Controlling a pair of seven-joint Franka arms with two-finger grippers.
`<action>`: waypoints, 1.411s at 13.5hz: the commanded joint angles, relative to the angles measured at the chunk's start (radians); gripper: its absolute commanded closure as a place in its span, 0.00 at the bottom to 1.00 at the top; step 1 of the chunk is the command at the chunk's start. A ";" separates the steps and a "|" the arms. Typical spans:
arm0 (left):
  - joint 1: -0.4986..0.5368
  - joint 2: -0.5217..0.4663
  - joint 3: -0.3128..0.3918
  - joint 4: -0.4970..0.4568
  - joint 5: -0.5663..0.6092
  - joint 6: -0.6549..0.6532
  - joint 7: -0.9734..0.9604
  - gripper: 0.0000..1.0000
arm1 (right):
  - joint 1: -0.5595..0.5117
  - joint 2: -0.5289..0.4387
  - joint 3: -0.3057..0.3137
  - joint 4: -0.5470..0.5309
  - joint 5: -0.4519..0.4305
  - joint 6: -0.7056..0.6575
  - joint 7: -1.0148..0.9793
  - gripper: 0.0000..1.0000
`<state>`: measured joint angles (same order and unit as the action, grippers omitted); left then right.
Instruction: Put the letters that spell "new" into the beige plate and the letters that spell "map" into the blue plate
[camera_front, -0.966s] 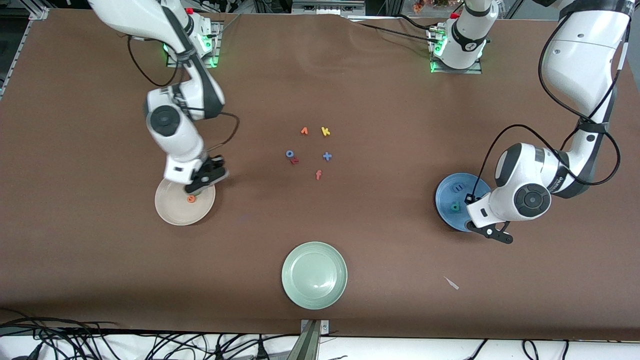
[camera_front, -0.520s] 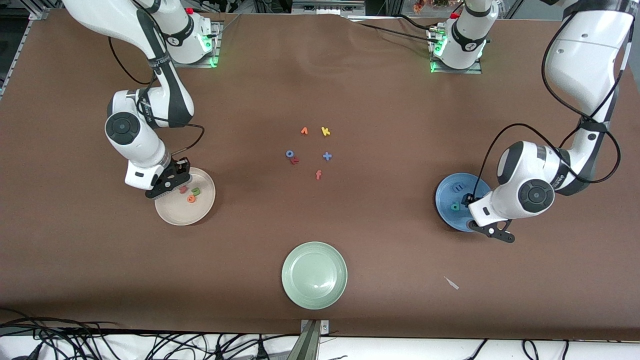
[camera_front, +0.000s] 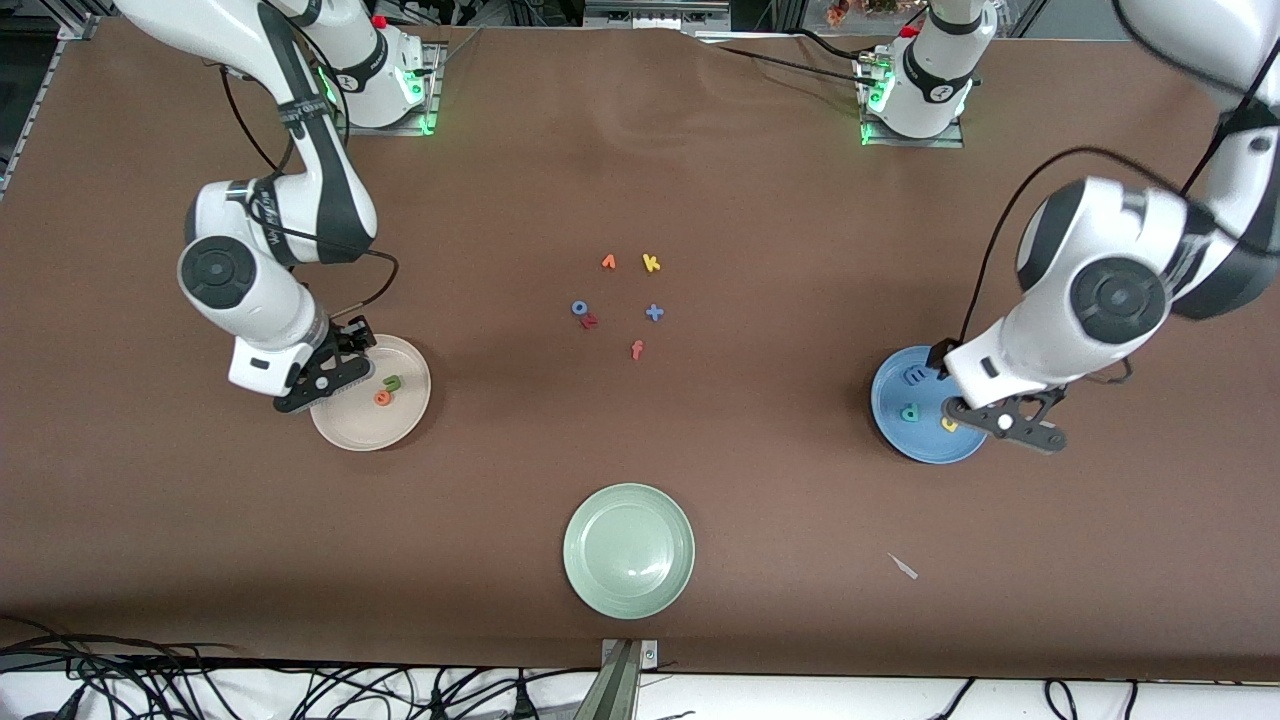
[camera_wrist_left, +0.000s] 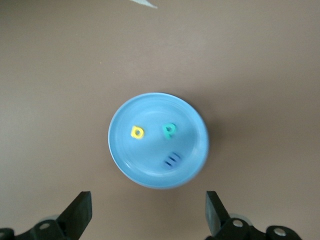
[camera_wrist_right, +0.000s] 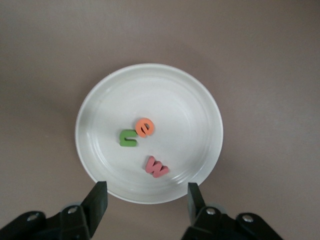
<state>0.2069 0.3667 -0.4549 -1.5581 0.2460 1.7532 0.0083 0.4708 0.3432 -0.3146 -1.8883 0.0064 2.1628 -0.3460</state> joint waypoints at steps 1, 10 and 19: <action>0.012 -0.038 0.004 0.146 -0.089 -0.180 -0.008 0.00 | -0.018 0.000 -0.005 0.099 0.032 -0.073 0.022 0.26; -0.135 -0.239 0.234 0.128 -0.157 -0.220 -0.087 0.00 | 0.035 -0.056 0.015 0.351 0.029 -0.389 0.303 0.26; -0.241 -0.408 0.403 -0.100 -0.237 -0.121 -0.062 0.00 | -0.251 -0.311 0.244 0.289 0.026 -0.603 0.311 0.20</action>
<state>-0.0398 -0.0185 -0.0394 -1.6288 -0.0132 1.6111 -0.0682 0.2451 0.0872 -0.0967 -1.5360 0.0235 1.5659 -0.0454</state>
